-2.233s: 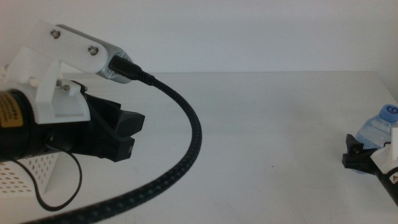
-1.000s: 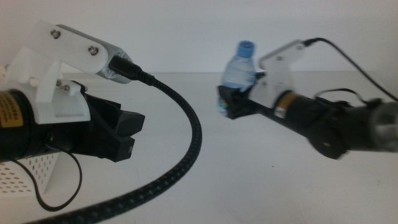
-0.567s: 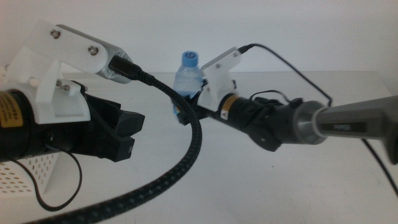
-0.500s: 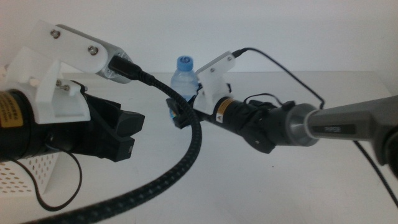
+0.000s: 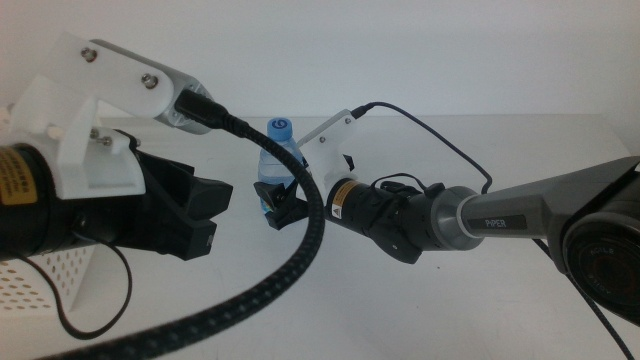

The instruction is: Use arms to grab the bottles and put them into the dustbin to the left of the table.

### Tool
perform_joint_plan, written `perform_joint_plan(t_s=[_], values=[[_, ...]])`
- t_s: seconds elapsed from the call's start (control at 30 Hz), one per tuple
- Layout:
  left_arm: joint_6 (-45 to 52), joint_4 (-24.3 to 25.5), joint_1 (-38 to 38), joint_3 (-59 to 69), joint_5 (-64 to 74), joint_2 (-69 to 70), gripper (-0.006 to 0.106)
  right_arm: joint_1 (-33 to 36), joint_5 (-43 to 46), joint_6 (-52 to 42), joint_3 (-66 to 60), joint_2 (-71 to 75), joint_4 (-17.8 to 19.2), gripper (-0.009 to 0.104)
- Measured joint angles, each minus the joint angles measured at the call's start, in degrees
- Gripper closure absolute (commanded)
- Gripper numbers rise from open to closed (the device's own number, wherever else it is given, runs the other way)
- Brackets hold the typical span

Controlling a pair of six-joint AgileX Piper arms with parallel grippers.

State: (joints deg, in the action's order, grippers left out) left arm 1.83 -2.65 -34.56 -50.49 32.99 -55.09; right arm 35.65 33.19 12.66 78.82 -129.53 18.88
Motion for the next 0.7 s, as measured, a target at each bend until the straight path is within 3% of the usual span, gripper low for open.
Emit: perform_joint_plan(t_s=[0.03,0.17,0.37,0.7], values=[[0.0,0.0,0.0,0.0,0.0,0.0,0.060,0.0,0.0,0.1,0.0,0.0,0.0,0.028],[0.0,0.0,0.0,0.0,0.0,0.0,0.060,0.1,-0.4,0.3,0.0,0.0,0.0,0.003],[0.0,0.0,0.0,0.0,0.0,0.0,0.060,0.3,-4.1,2.5,-2.6,3.2,0.0,0.000],[0.0,0.0,0.0,0.0,0.0,0.0,0.060,0.3,-4.1,3.0,-18.0,17.9,0.0,0.007]])
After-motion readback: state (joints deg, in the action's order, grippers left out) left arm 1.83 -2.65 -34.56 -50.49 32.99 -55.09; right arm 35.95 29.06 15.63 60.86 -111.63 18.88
